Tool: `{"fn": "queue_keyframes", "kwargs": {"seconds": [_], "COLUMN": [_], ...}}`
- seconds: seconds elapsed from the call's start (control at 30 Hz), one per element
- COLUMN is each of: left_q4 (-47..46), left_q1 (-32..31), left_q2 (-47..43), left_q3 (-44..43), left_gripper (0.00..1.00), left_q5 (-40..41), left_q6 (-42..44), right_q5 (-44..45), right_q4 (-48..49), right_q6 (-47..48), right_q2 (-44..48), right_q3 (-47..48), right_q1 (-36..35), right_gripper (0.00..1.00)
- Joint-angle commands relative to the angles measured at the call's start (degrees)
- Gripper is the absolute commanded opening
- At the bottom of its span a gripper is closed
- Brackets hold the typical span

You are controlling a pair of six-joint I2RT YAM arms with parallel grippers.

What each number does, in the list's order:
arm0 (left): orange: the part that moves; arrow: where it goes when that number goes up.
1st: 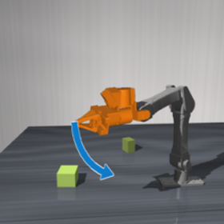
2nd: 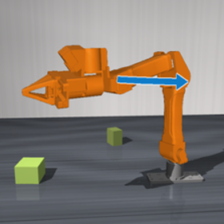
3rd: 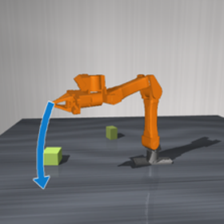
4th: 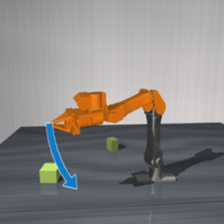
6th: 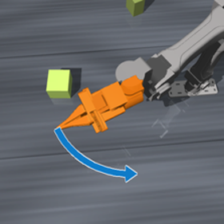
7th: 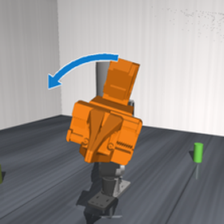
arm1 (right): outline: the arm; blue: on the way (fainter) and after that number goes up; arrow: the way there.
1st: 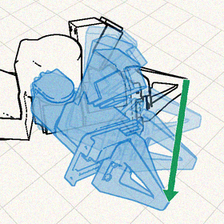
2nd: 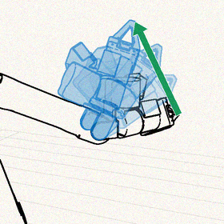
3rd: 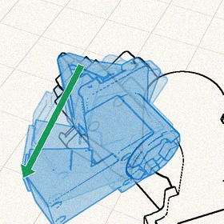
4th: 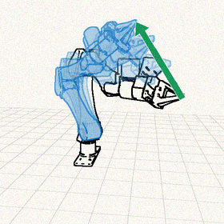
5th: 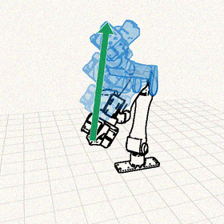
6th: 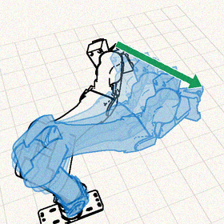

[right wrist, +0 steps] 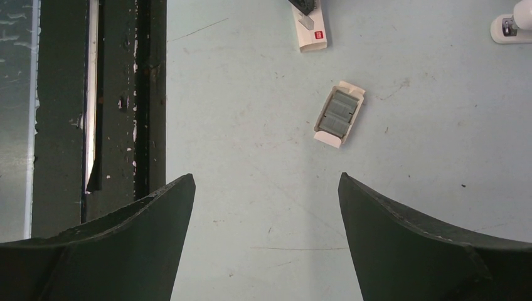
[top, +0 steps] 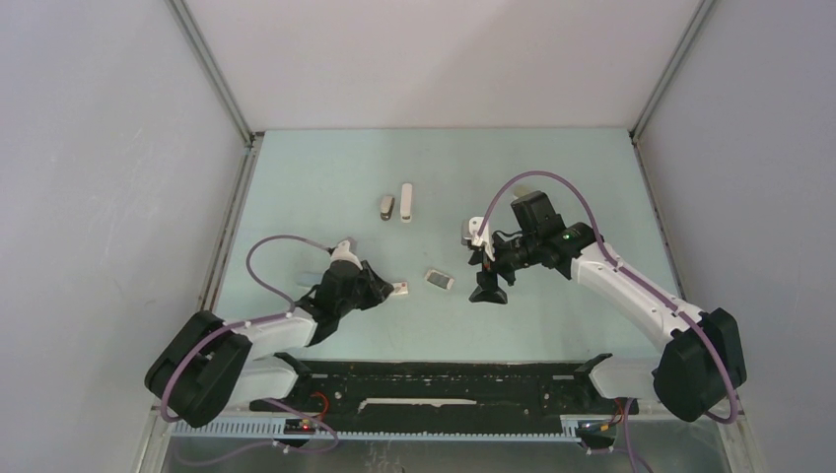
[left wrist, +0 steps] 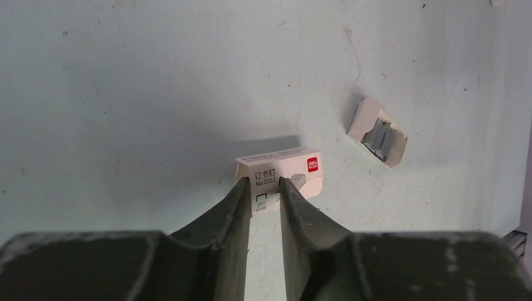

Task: Unload the staples from the stapler
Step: Pick up the staple box from the center of the board, then place the staple box at the center of the board.

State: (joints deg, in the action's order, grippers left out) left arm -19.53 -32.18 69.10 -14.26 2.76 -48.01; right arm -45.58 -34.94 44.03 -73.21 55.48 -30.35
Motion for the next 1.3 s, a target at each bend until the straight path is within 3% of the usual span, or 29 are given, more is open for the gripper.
{"fn": "queue_keyframes", "kwargs": {"seconds": [0.0,0.27,0.5,0.67,0.8,1.03,1.27], "left_q4": [-4.3,-7.7,-11.6,-11.9,-16.8,-26.5,-24.8], "left_q1": [0.5,0.5,-0.1,-5.1,-11.8,-18.8,-20.7], "left_q2": [0.6,-0.8,-9.2,-11.9,-4.2,19.7,35.3], "left_q3": [-1.3,0.7,4.2,2.7,-2.3,-18.1,-31.3], "left_gripper": [0.25,0.01,0.0,0.0,0.0,0.0,0.01], "left_q5": [-1.5,-4.5,-11.3,-11.4,-10.7,-14.4,-15.1], "left_q6": [-1.7,-3.4,-5.7,-6.9,-8.1,-9.8,-10.6], "right_q5": [-1.1,-1.6,-2.4,-3.1,-4.4,-7.6,-6.3], "right_q4": [0.0,-0.4,-0.8,-1.2,-1.2,-2.4,-2.3], "right_q6": [-0.1,0.2,0.3,0.4,-0.4,-1.3,-1.4], "right_q2": [0.4,1.3,3.6,7.0,10.5,14.0,13.3], "right_q3": [0.5,0.5,0.5,0.5,0.5,0.5,0.5], "right_q1": [0.3,0.8,2.5,5.5,9.9,16.8,17.1], "right_gripper": [0.94,0.94,0.93,0.94,0.94,0.95,0.95]}}
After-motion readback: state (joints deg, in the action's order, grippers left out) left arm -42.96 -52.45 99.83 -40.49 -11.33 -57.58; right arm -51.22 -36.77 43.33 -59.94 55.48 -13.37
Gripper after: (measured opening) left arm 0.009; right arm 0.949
